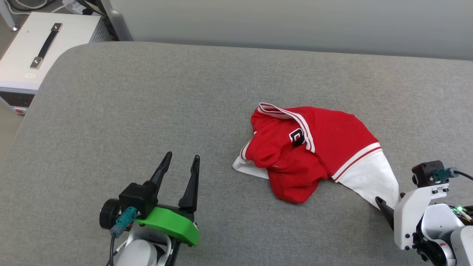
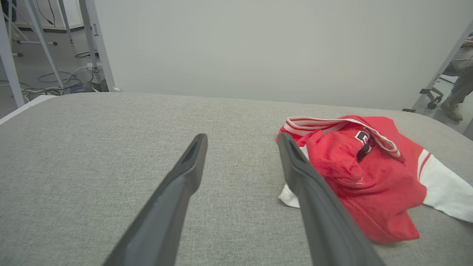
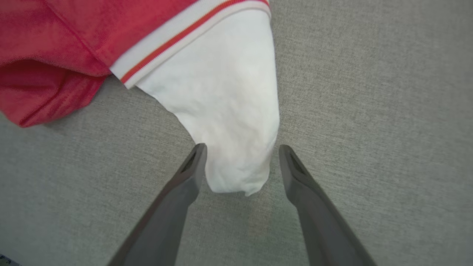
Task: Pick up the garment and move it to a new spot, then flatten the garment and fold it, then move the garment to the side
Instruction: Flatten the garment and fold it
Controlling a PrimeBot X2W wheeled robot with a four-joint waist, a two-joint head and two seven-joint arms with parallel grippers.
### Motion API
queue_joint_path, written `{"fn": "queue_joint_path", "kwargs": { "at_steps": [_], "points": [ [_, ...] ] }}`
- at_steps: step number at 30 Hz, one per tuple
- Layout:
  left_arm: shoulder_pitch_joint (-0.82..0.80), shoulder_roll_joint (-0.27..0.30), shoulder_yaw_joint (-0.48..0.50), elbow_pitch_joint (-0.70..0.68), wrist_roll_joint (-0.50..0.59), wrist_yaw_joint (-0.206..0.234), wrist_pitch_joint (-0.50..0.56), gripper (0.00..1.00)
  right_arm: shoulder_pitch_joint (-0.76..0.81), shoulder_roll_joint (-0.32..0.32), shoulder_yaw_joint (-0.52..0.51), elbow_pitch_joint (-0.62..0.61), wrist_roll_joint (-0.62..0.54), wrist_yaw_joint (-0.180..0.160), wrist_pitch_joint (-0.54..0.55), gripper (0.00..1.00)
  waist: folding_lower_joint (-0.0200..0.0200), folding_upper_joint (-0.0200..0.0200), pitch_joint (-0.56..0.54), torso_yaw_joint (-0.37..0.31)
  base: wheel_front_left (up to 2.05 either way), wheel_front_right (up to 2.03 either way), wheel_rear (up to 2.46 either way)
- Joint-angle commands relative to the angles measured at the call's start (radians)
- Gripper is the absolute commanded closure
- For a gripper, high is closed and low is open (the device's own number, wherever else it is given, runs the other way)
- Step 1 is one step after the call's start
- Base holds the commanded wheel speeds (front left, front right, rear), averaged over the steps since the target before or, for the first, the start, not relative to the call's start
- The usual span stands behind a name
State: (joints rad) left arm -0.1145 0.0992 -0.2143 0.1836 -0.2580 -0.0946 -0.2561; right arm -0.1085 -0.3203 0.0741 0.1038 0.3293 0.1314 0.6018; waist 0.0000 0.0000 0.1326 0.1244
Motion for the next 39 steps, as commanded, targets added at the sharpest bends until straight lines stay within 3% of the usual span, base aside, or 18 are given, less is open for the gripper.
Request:
{"fn": "queue_joint_path", "kwargs": {
  "at_steps": [1,8,9,10,17,28,34,35,36,37,39],
  "points": [
    [-0.019,-0.006,0.006,0.001,0.015,-0.008,-0.006,0.0,-0.017,0.0,-0.004,0.014,0.001,-0.001,-0.011,0.0,0.0,0.0,0.021,0.019,0.0,0.0,0.0],
    [-0.032,-0.013,0.024,0.0,0.032,-0.02,-0.006,0.0,-0.041,0.012,0.032,0.074,0.006,-0.001,-0.032,0.0,0.0,0.0,0.055,0.021,0.0,0.0,0.0],
    [-0.033,-0.013,0.025,0.002,0.034,-0.021,-0.006,0.0,-0.043,0.012,0.041,0.081,0.008,-0.001,-0.034,0.63,0.0,0.0,0.058,0.019,0.0,0.0,0.0],
    [-0.034,-0.014,0.027,0.004,0.036,-0.023,-0.006,0.0,-0.047,0.012,0.05,0.087,0.011,-0.001,-0.04,1.0,0.0,0.0,0.061,0.016,0.0,0.0,0.0],
    [-0.036,-0.012,0.04,0.018,0.049,-0.028,-0.006,0.0,-0.057,-0.023,0.031,0.118,0.039,-0.001,-0.095,1.0,0.0,0.0,0.044,-0.015,0.0,0.0,0.0],
    [-0.038,-0.015,0.048,0.021,0.057,-0.033,-0.006,0.0,-0.045,-0.15,-0.129,0.154,0.024,-0.001,-0.09,1.0,0.0,0.0,0.037,-0.046,0.0,0.0,0.0],
    [-0.057,-0.016,0.052,0.021,0.058,-0.034,-0.006,0.0,-0.07,-0.134,-0.224,0.205,-0.06,-0.001,-0.105,1.0,0.0,0.0,0.064,-0.047,0.0,0.0,0.0],
    [-0.061,-0.016,0.052,0.022,0.059,-0.034,-0.006,0.0,-0.074,-0.121,-0.227,0.214,-0.069,-0.001,-0.111,0.7,0.0,0.0,0.066,-0.047,0.0,0.0,0.0],
    [-0.064,-0.017,0.051,0.023,0.059,-0.034,-0.006,0.0,-0.078,-0.11,-0.229,0.221,-0.075,-0.001,-0.116,0.11,0.0,0.0,0.068,-0.048,0.0,0.0,0.0],
    [-0.066,-0.017,0.052,0.025,0.06,-0.034,-0.006,0.0,-0.085,-0.094,-0.235,0.23,-0.082,-0.001,-0.123,0.0,0.0,0.0,0.069,-0.049,0.0,0.0,0.0],
    [-0.07,-0.018,0.052,0.028,0.06,-0.035,-0.006,0.0,-0.096,-0.071,-0.237,0.235,-0.098,-0.001,-0.145,0.0,0.0,0.0,0.068,-0.052,0.0,0.0,0.0]
  ]
}}
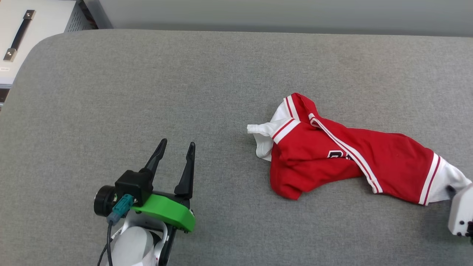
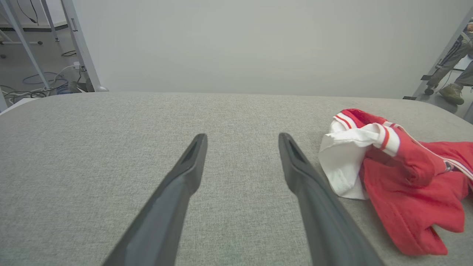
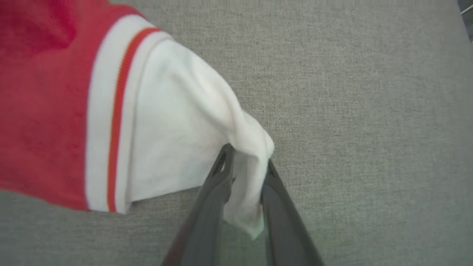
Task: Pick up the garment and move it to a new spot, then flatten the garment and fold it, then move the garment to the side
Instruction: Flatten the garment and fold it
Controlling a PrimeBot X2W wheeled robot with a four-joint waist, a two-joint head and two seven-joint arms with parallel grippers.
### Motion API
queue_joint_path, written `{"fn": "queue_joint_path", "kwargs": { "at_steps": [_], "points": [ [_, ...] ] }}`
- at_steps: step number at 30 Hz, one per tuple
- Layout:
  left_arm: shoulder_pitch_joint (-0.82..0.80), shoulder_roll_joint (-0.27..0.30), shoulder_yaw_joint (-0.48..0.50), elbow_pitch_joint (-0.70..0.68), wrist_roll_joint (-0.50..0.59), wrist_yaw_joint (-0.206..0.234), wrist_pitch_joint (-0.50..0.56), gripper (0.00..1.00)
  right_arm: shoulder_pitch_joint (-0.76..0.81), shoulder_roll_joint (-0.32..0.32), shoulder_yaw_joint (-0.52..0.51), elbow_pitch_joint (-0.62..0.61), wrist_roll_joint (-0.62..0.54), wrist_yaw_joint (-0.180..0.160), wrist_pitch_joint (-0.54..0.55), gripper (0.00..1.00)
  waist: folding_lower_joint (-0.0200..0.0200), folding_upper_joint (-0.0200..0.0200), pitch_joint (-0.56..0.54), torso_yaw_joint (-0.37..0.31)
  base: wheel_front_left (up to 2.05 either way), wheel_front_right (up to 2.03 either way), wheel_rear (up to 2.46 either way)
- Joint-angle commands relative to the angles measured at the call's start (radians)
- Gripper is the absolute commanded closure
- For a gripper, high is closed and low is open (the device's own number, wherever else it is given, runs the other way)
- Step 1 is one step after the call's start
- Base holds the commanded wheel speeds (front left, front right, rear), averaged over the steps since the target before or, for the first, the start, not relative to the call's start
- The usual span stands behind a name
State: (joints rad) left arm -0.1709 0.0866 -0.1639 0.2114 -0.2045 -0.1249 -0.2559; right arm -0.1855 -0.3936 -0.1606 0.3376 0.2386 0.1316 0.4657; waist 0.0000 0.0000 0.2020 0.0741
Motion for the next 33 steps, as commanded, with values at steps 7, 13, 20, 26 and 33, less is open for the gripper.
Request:
{"fn": "queue_joint_path", "kwargs": {
  "at_steps": [7,13,20,26,33],
  "points": [
    [-0.008,-0.009,0.001,0.012,0.002,-0.005,-0.006,0.0,-0.033,0.055,0.007,-0.051,-0.027,-0.001,-0.165,0.0,0.0,0.0,-0.041,-0.022,0.0,0.0,0.0],
    [0.004,-0.015,0.0,0.01,-0.022,-0.005,-0.006,0.0,-0.007,0.091,0.039,-0.171,-0.006,-0.001,-0.326,0.0,0.0,0.0,-0.088,-0.044,0.0,0.0,0.0],
    [0.024,-0.022,-0.005,0.008,-0.053,-0.006,-0.006,0.0,0.084,0.179,0.068,-0.328,0.01,-0.001,-0.506,0.0,0.0,0.0,-0.129,-0.065,0.0,0.0,0.0],
    [0.049,-0.026,-0.025,0.015,-0.079,-0.006,-0.006,0.0,0.17,0.257,0.075,-0.404,0.005,-0.001,-0.618,0.0,0.0,0.0,-0.144,-0.072,0.0,0.0,0.0],
    [0.057,-0.028,-0.039,0.02,-0.09,-0.006,-0.006,0.0,0.207,0.285,0.087,-0.403,0.004,-0.001,-0.659,0.0,0.0,0.0,-0.144,-0.083,0.0,0.0,0.0]
  ]
}}
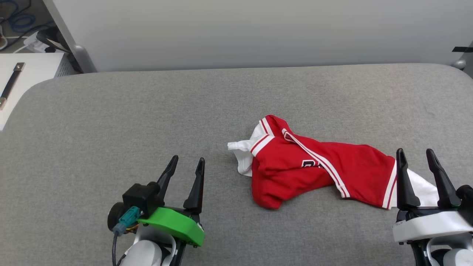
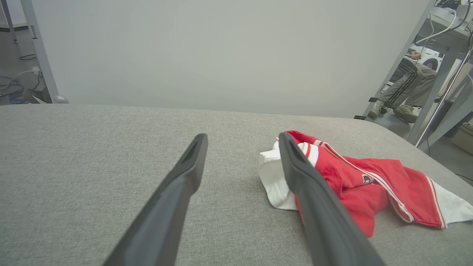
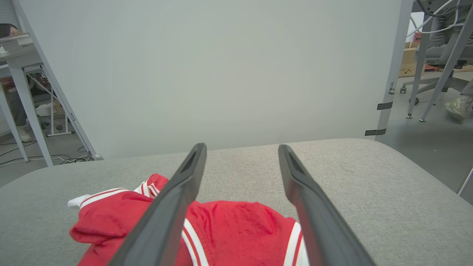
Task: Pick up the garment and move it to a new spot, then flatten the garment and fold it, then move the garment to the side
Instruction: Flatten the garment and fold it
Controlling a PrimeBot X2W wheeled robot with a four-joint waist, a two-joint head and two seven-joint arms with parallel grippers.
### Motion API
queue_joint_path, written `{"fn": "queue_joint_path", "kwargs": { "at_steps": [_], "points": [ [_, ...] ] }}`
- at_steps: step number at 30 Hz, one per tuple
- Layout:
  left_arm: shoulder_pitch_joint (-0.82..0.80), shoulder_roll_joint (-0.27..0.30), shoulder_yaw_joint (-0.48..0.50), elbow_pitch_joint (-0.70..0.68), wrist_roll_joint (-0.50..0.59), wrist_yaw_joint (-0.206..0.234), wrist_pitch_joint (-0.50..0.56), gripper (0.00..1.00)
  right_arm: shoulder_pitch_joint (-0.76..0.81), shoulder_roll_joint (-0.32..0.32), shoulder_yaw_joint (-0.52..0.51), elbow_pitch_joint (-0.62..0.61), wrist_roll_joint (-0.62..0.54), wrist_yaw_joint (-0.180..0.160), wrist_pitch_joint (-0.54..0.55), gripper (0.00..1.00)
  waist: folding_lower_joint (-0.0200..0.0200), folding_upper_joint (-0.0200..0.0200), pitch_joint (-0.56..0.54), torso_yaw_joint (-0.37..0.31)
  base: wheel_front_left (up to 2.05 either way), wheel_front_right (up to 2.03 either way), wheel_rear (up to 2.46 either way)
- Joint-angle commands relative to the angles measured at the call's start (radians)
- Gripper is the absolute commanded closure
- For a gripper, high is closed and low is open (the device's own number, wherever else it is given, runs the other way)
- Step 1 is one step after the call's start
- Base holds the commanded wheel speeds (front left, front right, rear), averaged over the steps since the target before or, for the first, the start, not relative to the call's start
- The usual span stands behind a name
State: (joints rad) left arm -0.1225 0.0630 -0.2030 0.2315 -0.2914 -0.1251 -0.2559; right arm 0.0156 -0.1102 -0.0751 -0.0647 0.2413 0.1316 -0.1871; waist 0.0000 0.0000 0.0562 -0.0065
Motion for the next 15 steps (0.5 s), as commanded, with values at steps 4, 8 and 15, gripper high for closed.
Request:
{"fn": "queue_joint_path", "kwargs": {
  "at_steps": [4,8,15],
  "points": [
    [-0.009,-0.001,-0.001,0.0,-0.033,-0.005,-0.006,0.0,-0.001,0.001,0.007,-0.004,-0.004,-0.001,-0.005,0.0,0.0,0.0,0.022,-0.022,0.0,0.0,0.0],
    [-0.082,0.04,-0.062,-0.004,-0.056,-0.005,0.079,0.0,-0.011,0.003,0.009,-0.008,-0.008,-0.001,-0.003,0.0,0.0,0.0,0.051,-0.044,0.0,0.0,0.0],
    [-0.348,0.118,-0.187,0.004,-0.202,-0.006,0.419,0.0,-0.043,0.01,0.033,-0.002,-0.013,-0.001,-0.007,0.0,0.0,0.0,0.132,-0.091,0.0,0.0,0.0]
  ]
}}
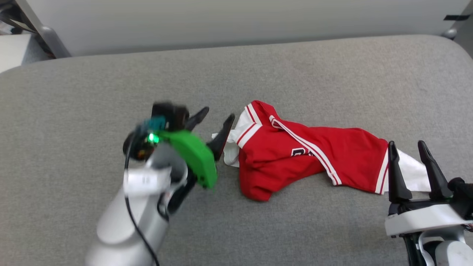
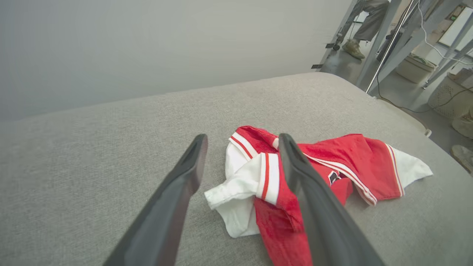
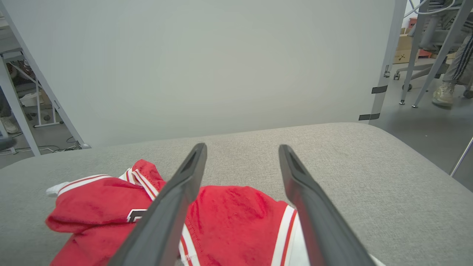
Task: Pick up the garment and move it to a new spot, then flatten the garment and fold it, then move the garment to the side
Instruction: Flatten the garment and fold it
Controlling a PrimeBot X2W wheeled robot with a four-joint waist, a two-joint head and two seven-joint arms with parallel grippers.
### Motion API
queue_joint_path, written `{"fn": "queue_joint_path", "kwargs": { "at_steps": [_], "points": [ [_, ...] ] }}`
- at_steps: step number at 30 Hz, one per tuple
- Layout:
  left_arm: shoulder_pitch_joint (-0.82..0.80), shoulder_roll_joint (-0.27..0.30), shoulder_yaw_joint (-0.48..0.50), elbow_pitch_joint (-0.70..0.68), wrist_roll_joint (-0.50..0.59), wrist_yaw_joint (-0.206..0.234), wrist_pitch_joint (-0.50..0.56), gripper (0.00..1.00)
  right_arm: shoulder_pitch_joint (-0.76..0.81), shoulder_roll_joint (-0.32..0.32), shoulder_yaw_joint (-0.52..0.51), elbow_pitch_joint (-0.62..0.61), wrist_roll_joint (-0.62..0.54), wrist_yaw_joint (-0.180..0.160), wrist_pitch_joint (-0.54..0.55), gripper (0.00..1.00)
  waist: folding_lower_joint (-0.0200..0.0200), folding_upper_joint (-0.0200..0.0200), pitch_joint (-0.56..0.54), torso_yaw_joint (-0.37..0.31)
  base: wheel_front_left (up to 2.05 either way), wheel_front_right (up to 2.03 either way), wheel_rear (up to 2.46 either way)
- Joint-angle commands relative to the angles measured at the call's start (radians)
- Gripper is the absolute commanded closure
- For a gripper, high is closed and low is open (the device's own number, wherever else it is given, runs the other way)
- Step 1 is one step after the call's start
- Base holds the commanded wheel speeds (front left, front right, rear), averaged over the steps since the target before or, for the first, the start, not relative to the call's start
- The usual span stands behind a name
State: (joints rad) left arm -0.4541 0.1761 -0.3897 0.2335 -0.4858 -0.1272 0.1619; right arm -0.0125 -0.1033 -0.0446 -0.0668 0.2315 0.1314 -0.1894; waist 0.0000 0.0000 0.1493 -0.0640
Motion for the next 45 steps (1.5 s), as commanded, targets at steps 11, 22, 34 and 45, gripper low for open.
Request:
{"fn": "queue_joint_path", "kwargs": {
  "at_steps": [11,22,34,45],
  "points": [
    [-0.407,0.114,-0.146,0.163,-0.251,-0.003,0.575,0.0,-0.079,0.02,0.054,0.049,-0.018,-0.001,-0.034,0.0,0.0,0.0,0.157,-0.142,0.0,0.0,0.0],
    [-0.519,0.144,-0.218,0.338,-0.225,-0.003,0.693,0.0,-0.112,0.033,0.104,0.089,-0.015,-0.001,-0.058,0.0,0.0,0.0,0.221,-0.204,0.0,0.0,0.0],
    [-0.496,0.169,-0.322,0.392,-0.273,-0.003,0.749,1.0,-0.133,0.042,0.11,0.115,-0.014,-0.001,-0.07,0.0,0.0,0.0,0.251,-0.203,0.0,0.0,0.0],
    [-0.469,0.253,-0.268,0.387,-0.29,-0.003,0.536,1.0,-0.134,0.038,0.094,0.132,-0.021,-0.001,-0.072,0.0,0.0,0.0,0.172,-0.151,0.0,0.0,0.0]
  ]
}}
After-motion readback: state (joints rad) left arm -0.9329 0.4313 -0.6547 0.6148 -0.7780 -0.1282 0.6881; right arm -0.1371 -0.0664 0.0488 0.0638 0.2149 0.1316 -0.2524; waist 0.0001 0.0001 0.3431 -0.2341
